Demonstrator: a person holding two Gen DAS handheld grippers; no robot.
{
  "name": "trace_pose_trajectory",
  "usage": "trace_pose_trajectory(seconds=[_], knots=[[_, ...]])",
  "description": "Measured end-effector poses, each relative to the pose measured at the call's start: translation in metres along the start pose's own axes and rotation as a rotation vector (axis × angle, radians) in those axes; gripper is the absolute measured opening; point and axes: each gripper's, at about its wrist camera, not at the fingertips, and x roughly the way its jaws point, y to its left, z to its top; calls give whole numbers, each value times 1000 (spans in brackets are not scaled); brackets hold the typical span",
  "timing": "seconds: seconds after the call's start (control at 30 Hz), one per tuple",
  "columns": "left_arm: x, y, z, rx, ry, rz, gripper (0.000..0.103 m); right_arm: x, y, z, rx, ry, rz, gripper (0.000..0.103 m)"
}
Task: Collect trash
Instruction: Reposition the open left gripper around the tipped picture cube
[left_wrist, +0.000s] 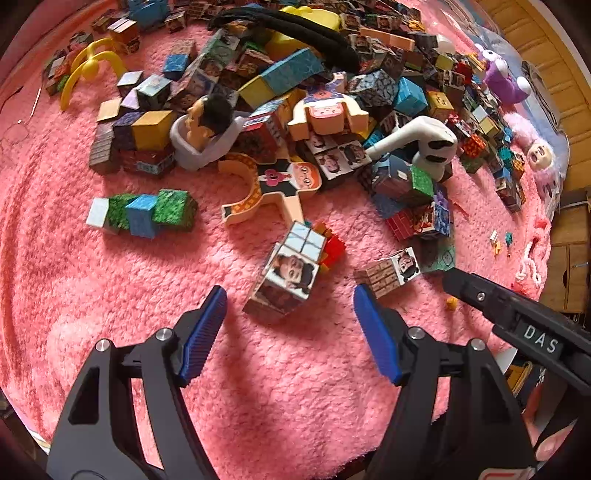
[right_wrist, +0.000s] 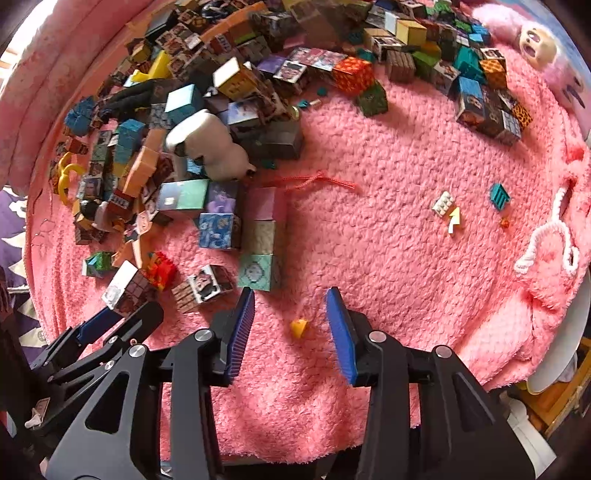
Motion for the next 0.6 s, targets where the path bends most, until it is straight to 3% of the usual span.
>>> trace_pose_trajectory(seconds=[0.27,0.6], knots=[[13,-16,10,84,20,9,68,7,10,13,-20,-1,-20,43],[22,-7,14,69,46,-16,68,28,33,30,-76,38,-76,39]])
